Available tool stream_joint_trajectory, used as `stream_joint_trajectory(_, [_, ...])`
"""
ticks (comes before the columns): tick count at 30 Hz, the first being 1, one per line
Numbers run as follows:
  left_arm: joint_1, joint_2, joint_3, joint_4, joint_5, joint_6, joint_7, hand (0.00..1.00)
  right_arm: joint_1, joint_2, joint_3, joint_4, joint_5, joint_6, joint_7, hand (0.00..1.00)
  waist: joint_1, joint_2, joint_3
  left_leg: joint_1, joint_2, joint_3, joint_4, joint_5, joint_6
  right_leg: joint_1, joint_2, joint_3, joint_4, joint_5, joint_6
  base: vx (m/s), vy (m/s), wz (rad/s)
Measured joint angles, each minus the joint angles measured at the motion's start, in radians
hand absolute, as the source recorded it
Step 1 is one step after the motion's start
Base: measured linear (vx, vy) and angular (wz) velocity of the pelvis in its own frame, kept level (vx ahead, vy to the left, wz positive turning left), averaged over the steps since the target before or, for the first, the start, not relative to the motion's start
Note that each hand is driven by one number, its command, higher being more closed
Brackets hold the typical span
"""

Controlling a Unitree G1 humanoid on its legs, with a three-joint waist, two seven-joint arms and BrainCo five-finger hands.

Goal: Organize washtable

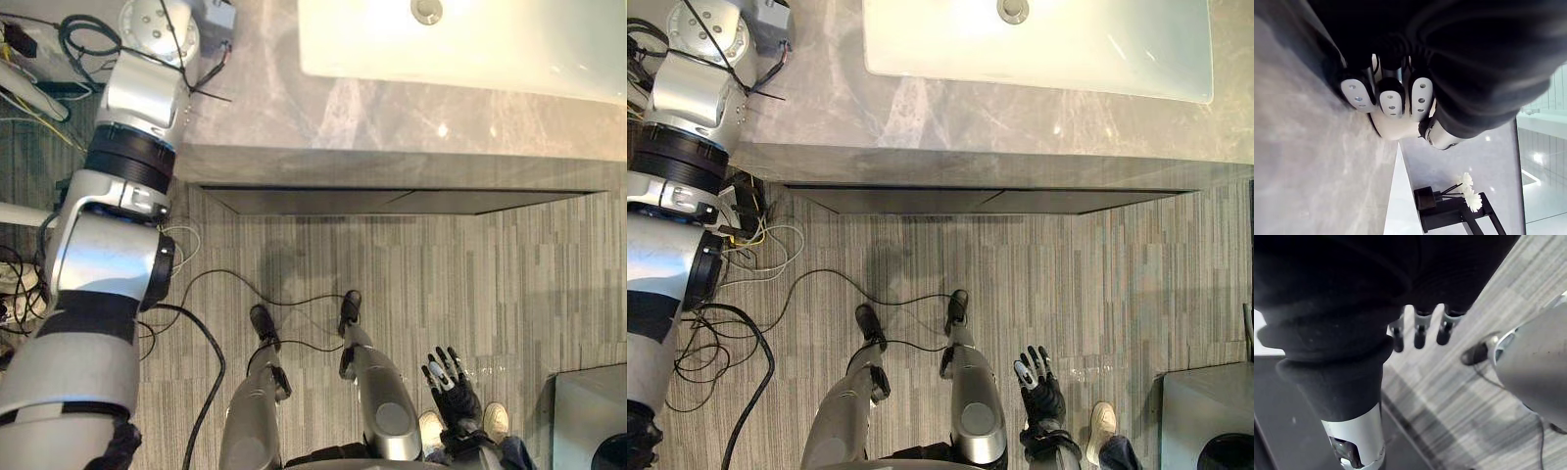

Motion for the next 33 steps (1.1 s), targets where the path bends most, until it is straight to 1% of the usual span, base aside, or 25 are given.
stream_joint_trajectory(1, [-0.005, 0.005, -0.003, 0.007, 0.000, -0.002, 0.000, 1.00, 0.001, 0.000, 0.000, 0.000, 0.008, 0.000, 0.000, 0.00, -0.007, 0.000, 0.000, -0.001, 0.000, 0.000, 0.000, 0.000, 0.000, -0.001, 0.000, 0.001, 0.000, 0.000, 0.000, 0.05, 0.010, -0.05])
stream_joint_trajectory(5, [-0.049, 0.018, -0.030, 0.020, 0.000, -0.002, 0.000, 1.00, 0.002, 0.000, -0.001, 0.001, 0.019, -0.008, 0.000, 0.00, -0.009, 0.000, 0.001, -0.022, 0.003, 0.007, 0.000, 0.000, 0.001, -0.026, 0.003, 0.010, 0.000, 0.004, -0.003, 0.03, 0.000, -0.07])
stream_joint_trajectory(8, [-0.074, 0.021, -0.034, 0.043, -0.002, -0.002, -0.001, 1.00, 0.002, 0.000, -0.001, 0.000, 0.020, -0.015, -0.001, 0.00, -0.010, 0.000, 0.001, -0.026, 0.012, 0.011, 0.000, 0.000, 0.000, -0.032, 0.008, 0.013, -0.001, 0.004, -0.004, 0.04, -0.011, -0.03])
stream_joint_trajectory(14, [-0.108, 0.022, -0.041, 0.078, -0.013, -0.006, -0.001, 1.00, 0.002, 0.000, -0.002, 0.000, 0.037, -0.019, -0.005, 0.00, -0.010, -0.001, 0.002, -0.034, 0.013, 0.012, 0.000, 0.000, 0.000, -0.039, 0.015, 0.013, -0.005, 0.005, -0.005, 0.03, -0.002, -0.01])
stream_joint_trajectory(25, [-0.119, 0.019, -0.042, 0.101, -0.019, -0.005, -0.002, 1.00, 0.002, 0.000, -0.002, 0.000, 0.040, -0.019, -0.008, 0.00, -0.013, -0.001, 0.002, -0.033, 0.013, 0.007, 0.004, 0.000, 0.000, -0.034, 0.015, 0.012, -0.005, 0.006, -0.006, 0.01, 0.004, 0.01])
stream_joint_trajectory(28, [-0.117, 0.014, -0.042, 0.108, -0.019, 0.002, -0.003, 1.00, 0.003, 0.000, -0.002, 0.000, 0.040, -0.019, -0.008, 0.00, -0.015, -0.006, 0.006, -0.022, 0.013, 0.002, 0.008, 0.000, 0.000, -0.018, 0.015, 0.010, -0.005, 0.005, -0.006, 0.03, 0.015, 0.05])
stream_joint_trajectory(31, [-0.065, -0.001, -0.041, 0.060, -0.019, 0.003, -0.004, 1.00, 0.011, 0.000, -0.002, -0.007, 0.039, -0.018, -0.008, 0.00, -0.010, -0.006, 0.009, 0.005, 0.013, -0.003, 0.010, 0.000, 0.000, 0.013, 0.015, 0.007, -0.007, 0.004, -0.008, 0.03, 0.020, 0.04])
stream_joint_trajectory(33, [0.028, -0.013, -0.040, -0.040, -0.020, 0.003, -0.008, 1.00, 0.010, 0.000, -0.003, -0.007, 0.039, -0.018, -0.008, 0.00, -0.007, -0.006, 0.009, 0.033, 0.012, -0.008, 0.007, -0.002, -0.001, 0.044, 0.015, 0.003, -0.008, -0.002, -0.011, 0.02, 0.024, 0.07])
